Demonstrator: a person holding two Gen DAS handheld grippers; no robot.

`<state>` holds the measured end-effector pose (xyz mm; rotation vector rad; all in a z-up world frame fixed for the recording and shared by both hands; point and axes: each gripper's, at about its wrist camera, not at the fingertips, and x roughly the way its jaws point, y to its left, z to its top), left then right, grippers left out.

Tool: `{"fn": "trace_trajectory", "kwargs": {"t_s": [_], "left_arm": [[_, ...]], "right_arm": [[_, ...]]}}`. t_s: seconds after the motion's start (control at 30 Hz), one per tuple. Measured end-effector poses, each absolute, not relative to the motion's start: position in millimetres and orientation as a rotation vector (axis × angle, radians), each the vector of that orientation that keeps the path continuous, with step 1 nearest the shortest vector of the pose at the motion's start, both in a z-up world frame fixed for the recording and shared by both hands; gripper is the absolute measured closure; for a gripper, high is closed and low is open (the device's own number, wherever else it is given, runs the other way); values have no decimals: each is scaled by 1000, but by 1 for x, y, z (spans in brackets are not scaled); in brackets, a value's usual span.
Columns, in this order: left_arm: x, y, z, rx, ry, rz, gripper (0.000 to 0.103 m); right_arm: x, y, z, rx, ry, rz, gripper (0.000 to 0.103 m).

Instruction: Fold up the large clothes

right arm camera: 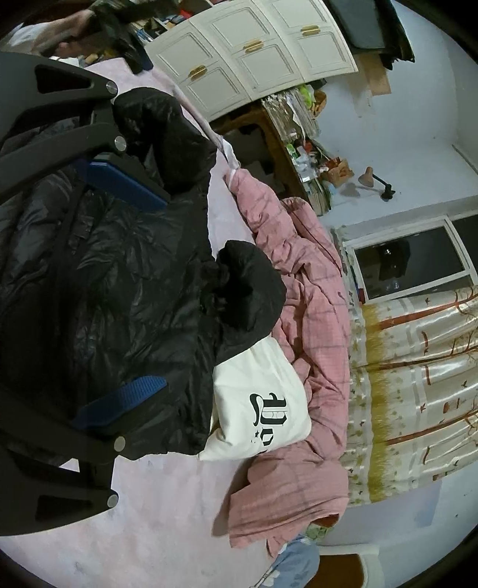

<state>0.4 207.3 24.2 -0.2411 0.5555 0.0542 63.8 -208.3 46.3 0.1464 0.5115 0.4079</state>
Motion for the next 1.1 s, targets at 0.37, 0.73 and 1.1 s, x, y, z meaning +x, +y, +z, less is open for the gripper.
{"fn": "trace_trajectory", "kwargs": {"t_s": [0.37,0.73,1.1], "left_arm": [[68,228,-9,-555,735,-132,81],[96,69,82,-236,651,-566,26],[63,69,115,-276,485,-862,5]], "right_arm": [[44,-221,65,64,436,376,10],[49,-242,63,136,453,337,10],[60,-245,52,154,486,305,10]]}}
